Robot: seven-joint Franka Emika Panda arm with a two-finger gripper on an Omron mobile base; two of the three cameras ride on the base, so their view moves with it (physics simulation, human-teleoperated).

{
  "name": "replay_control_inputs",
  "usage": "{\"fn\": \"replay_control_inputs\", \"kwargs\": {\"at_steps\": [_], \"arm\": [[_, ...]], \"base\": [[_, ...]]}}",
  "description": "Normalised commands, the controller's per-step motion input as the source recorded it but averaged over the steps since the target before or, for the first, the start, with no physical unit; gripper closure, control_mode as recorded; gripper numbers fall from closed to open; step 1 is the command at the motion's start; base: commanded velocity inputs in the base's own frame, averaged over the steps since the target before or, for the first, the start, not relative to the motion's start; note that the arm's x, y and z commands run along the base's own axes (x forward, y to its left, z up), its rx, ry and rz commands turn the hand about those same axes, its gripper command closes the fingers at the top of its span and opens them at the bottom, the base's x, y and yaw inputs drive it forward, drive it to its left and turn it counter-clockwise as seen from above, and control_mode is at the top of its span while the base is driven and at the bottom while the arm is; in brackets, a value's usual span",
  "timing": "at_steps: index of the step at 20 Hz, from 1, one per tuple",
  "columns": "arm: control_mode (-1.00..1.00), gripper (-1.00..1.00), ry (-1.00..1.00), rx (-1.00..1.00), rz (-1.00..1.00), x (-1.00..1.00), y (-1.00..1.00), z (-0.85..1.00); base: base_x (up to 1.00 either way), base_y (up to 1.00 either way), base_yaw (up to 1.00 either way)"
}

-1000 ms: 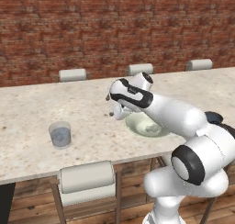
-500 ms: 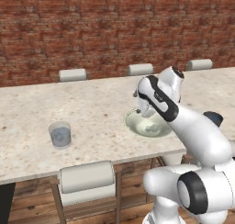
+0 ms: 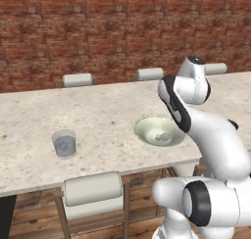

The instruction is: There are four ice cubes in the ice bowl. Place two ice cubes in each glass of water.

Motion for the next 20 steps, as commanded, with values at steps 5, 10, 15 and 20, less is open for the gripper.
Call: {"fn": "replay_control_inputs", "kwargs": {"at_steps": [5, 10, 15, 20], "arm": [[-1.00, -1.00, 0.00, -0.38, 0.07, -0.92, -0.29, 0.00], [-1.00, -1.00, -0.17, -0.28, 0.29, -0.88, -0.15, -0.09], [-1.00, -1.00, 0.06, -0.32, 0.39, -0.06, 0.03, 0.00], [-1.00, -1.00, 0.41, -0.33, 0.28, 0.38, 0.12, 0.00]], "base": [[0.00, 0.00, 0.00], [0.00, 0.00, 0.00], [0.00, 0.00, 0.00], [0.00, 0.00, 0.00]]}}
